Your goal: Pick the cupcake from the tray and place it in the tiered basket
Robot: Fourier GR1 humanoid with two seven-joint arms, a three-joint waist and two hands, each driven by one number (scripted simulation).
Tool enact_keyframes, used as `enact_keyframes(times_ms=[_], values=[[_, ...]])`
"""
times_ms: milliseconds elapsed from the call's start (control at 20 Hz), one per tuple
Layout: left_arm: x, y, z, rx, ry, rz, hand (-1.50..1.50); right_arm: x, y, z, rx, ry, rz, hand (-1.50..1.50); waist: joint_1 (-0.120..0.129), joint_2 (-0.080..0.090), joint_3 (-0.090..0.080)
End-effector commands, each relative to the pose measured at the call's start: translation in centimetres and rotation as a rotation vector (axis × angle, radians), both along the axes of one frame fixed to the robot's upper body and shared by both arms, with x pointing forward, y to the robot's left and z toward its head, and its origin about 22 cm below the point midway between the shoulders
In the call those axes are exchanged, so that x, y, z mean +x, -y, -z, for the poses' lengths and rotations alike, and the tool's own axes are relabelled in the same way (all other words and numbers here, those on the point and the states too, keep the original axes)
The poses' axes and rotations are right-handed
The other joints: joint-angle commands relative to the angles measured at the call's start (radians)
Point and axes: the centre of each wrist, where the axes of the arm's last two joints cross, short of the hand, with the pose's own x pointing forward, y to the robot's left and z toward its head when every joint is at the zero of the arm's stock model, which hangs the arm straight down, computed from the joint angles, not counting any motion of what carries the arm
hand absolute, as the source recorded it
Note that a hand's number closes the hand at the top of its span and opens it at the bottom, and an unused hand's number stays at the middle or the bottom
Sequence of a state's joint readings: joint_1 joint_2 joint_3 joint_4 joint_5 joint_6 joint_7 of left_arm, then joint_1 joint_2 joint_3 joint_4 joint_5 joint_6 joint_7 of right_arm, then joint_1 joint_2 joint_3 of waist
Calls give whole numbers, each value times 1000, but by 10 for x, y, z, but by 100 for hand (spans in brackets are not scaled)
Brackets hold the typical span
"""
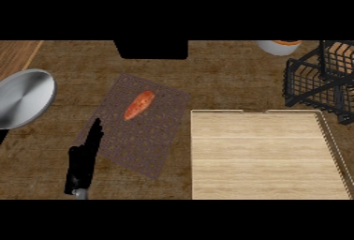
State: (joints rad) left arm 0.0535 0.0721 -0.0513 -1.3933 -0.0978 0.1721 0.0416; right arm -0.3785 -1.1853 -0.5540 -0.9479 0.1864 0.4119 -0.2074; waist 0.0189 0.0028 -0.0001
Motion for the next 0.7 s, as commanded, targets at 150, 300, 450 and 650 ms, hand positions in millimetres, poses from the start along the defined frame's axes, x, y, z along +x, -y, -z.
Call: enact_keyframes(times_ms=[150, 300, 450, 650], values=[[-10, -6, 6, -2, 5, 6, 0, 49, -25, -6, 21, -16, 10, 150, 13, 3, 0], [-1, 14, 6, -7, 5, 24, 0, 66, -31, -13, 10, -39, 0, 150, 20, 6, 0], [-9, 1, 7, 8, 6, 14, 0, 90, -44, 20, -8, -56, -55, 150, 14, 4, 0], [-9, -6, 15, 3, -2, 31, 0, 109, -54, 25, -49, -109, -67, 150, 21, 7, 0]])
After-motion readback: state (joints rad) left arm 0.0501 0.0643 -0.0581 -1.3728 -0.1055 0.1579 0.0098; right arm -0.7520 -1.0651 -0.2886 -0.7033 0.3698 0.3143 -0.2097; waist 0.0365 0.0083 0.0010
